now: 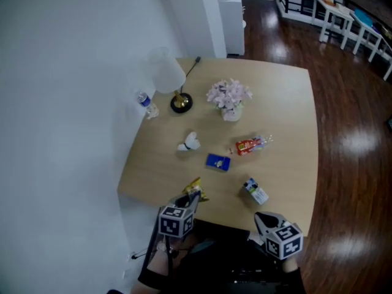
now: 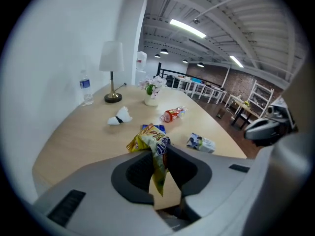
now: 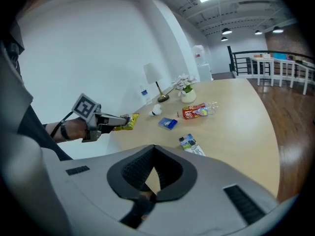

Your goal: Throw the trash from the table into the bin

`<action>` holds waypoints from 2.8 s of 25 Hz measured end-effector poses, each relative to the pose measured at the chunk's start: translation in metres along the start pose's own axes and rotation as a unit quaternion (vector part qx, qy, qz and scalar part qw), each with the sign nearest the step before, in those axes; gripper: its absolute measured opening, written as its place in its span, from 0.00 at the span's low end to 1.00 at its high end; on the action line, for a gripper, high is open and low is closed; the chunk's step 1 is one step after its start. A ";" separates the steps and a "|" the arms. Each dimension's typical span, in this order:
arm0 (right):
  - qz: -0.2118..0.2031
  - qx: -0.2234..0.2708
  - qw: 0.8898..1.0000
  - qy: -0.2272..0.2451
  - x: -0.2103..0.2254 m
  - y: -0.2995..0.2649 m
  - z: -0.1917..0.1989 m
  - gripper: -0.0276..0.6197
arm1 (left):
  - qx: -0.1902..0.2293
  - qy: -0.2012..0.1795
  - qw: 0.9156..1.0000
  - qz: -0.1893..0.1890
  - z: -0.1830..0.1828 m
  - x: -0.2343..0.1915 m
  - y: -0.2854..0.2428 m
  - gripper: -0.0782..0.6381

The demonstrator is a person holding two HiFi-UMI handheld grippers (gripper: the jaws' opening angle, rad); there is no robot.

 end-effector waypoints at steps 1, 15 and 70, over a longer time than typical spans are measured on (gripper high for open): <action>-0.009 -0.005 1.000 0.009 -0.005 -0.006 -0.001 0.05 | 0.002 0.003 1.000 0.000 0.007 0.007 0.012 0.23; -0.112 -0.157 0.973 0.127 -0.100 -0.091 0.052 0.05 | -0.026 0.119 0.992 -0.045 0.131 0.026 0.074 0.23; -0.132 -0.374 0.888 0.234 -0.258 -0.349 0.270 0.05 | -0.191 0.271 0.942 -0.043 0.568 -0.127 -0.062 0.33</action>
Point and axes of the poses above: the fingertips, and each gripper's own axes: y backward along the fingers, x to its right, z out of its underside, the point moved 1 cm from there along y, backward along the fingers, and after that the axes turned 12 degrees about -y, right-handed, at the moved point
